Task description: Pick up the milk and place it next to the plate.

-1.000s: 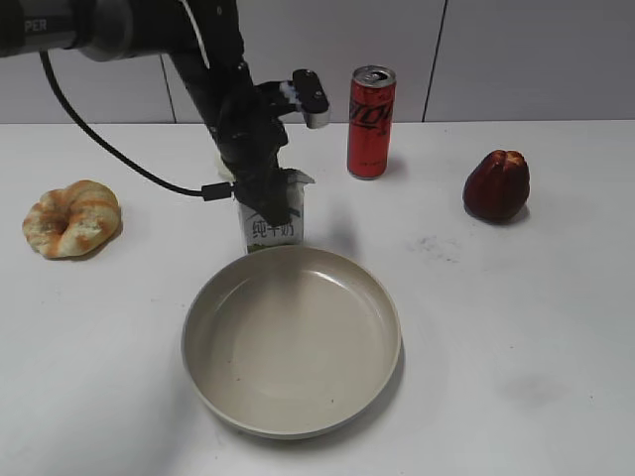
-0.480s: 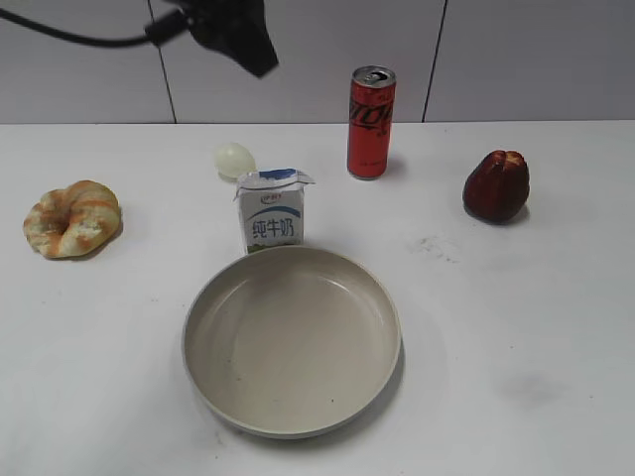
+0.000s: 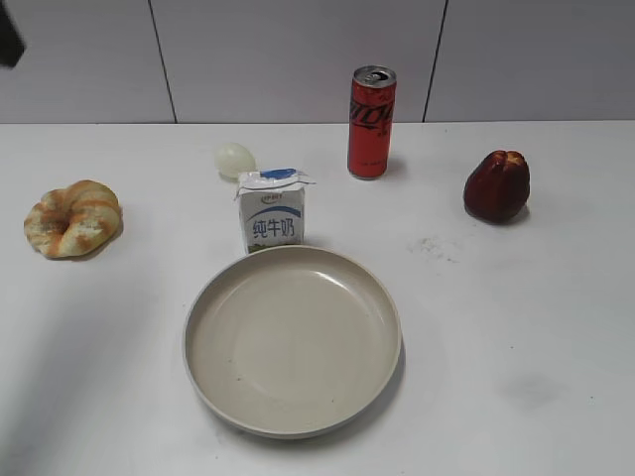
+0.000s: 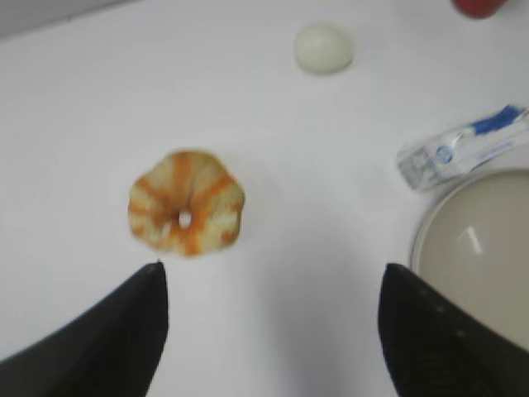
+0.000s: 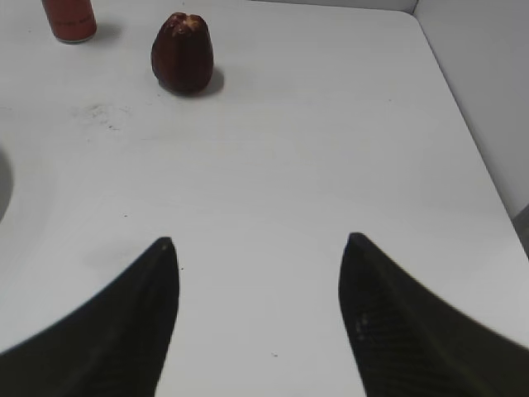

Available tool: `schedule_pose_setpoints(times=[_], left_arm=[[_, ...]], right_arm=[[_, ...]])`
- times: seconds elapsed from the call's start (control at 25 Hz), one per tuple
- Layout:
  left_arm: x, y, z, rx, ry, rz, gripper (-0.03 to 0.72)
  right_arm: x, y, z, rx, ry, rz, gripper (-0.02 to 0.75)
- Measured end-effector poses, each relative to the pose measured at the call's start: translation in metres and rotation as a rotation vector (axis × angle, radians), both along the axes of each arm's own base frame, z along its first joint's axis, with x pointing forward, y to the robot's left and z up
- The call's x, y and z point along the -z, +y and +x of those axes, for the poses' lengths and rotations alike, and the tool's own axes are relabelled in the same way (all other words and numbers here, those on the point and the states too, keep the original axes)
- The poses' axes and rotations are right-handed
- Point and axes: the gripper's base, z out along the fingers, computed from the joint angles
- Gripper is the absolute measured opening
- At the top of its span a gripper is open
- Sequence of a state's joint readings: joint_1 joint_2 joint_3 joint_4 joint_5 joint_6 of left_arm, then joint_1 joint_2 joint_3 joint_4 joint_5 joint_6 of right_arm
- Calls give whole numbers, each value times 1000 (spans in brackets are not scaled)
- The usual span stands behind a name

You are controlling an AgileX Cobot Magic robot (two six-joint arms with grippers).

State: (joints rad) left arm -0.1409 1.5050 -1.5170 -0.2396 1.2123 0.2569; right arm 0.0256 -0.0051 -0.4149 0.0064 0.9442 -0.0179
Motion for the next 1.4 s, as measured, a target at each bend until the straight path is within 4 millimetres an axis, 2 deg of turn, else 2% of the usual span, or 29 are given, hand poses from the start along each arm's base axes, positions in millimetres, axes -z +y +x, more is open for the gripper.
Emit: schedule_pose_setpoints(times=[0.12, 0.2, 0.36, 0.56, 0.72, 0.88, 1.0, 1.4], left_arm=[[27, 20, -40, -86, 105, -9, 594], [47, 24, -71, -104, 172, -18, 593], [76, 27, -133, -145, 182, -53, 590], [92, 34, -197, -183, 34, -72, 589], [94, 39, -236, -231, -136, -105, 589], [103, 44, -262, -240, -266, -104, 589], [103, 47, -274, -248, -342, -83, 586], [103, 50, -280, -253, -388, -67, 512]], right_arm=[[0, 0, 0, 0, 0, 0, 466], [0, 0, 0, 0, 0, 0, 466], [0, 0, 0, 0, 0, 0, 466], [0, 0, 0, 0, 0, 0, 466], [0, 0, 0, 0, 0, 0, 466], [0, 0, 0, 0, 0, 0, 466], [0, 0, 0, 0, 0, 0, 466], [0, 0, 0, 0, 0, 0, 466]])
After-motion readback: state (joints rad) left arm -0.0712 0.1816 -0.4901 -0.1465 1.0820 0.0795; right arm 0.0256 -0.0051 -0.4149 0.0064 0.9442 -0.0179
